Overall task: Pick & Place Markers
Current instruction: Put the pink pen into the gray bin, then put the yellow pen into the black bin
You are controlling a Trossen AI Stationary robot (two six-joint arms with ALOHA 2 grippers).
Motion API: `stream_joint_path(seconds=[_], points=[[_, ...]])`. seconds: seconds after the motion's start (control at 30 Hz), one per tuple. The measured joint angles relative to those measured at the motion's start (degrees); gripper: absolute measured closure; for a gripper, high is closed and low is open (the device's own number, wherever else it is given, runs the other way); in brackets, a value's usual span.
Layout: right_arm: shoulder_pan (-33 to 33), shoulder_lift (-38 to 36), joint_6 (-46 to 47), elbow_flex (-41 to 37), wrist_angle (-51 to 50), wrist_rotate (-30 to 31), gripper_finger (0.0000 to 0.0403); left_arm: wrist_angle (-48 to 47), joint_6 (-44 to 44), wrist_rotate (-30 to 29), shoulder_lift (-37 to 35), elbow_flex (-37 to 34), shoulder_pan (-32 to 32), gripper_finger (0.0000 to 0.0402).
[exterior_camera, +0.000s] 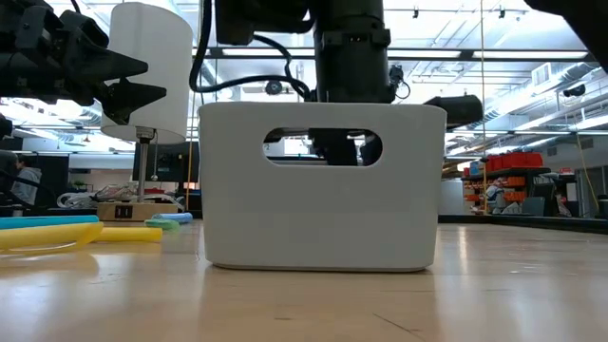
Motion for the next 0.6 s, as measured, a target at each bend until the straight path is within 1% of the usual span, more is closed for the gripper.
stream_joint_path(seconds=[0.1, 0.2, 0.5, 0.6], points=[[0.0, 0.0, -0.3, 0.0, 1.0, 0.0, 0.037, 0.0, 0.0, 0.0, 0.0, 0.0, 0.0, 0.0113], [0.1, 0.0, -0.3, 0.0, 1.0, 0.0, 0.034, 0.0, 0.0, 0.0, 0.0, 0.0, 0.0, 0.0113], [0.1, -0.1, 0.1, 0.0, 1.0, 0.2, 0.0213, 0.0, 0.0, 0.0, 0.0, 0.0, 0.0, 0.0113], [0.1, -0.2, -1.5, 0.0, 0.8, 0.9, 0.0173, 0.0, 0.0, 0.0, 0.0, 0.0, 0.0, 0.0113]])
